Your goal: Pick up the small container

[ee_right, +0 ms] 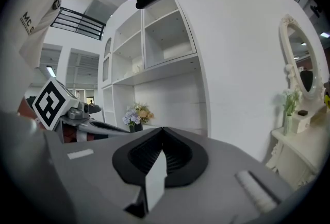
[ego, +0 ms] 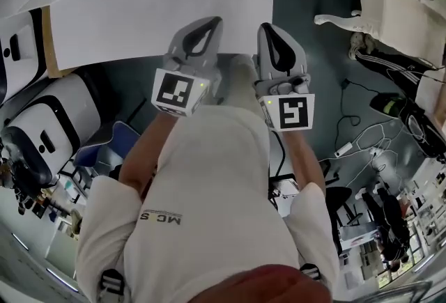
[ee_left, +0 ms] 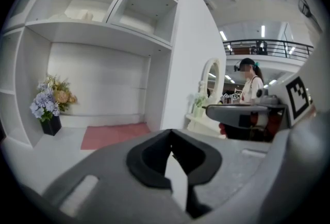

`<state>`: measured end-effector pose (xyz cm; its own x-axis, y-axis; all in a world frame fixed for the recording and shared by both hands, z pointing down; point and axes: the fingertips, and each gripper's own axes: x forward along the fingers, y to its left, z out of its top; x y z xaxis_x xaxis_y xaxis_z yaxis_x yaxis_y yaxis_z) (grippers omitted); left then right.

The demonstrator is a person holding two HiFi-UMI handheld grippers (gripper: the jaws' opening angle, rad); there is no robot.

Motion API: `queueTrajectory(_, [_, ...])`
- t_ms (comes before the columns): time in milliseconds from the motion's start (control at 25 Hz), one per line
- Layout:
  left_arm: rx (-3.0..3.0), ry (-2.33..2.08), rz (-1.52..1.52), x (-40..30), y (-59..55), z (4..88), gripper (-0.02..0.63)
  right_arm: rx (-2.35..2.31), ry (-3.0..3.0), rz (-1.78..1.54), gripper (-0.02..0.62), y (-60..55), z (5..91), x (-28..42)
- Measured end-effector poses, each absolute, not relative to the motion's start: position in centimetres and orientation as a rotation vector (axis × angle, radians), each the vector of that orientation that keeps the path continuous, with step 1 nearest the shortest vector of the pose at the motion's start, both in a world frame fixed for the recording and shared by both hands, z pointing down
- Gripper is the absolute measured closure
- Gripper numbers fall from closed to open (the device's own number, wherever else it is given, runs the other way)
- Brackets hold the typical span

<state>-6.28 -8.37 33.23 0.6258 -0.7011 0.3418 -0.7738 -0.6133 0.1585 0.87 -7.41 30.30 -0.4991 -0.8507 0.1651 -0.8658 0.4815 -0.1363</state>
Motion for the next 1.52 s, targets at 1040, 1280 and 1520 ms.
queueTrajectory(1040, [2.579,-1.301,0.477,-0.9,-20.2,45.4,0.514,1.600,-2.574,0.357,0.598,-14.4,42.4,5.3])
queueTrajectory(1280, [2.580,-1.298,0.468,-0.2,-22.4,47.6,0.416,1.587,-2.546,0.372,0.598,-15.1,45.0,5.1])
queueTrajectory(1520, [2.574,-1.306,0.448,0.6,-24.9,49.5,0.390,1.588,-2.545,0.390,0.598,-15.7,46.3,5.4])
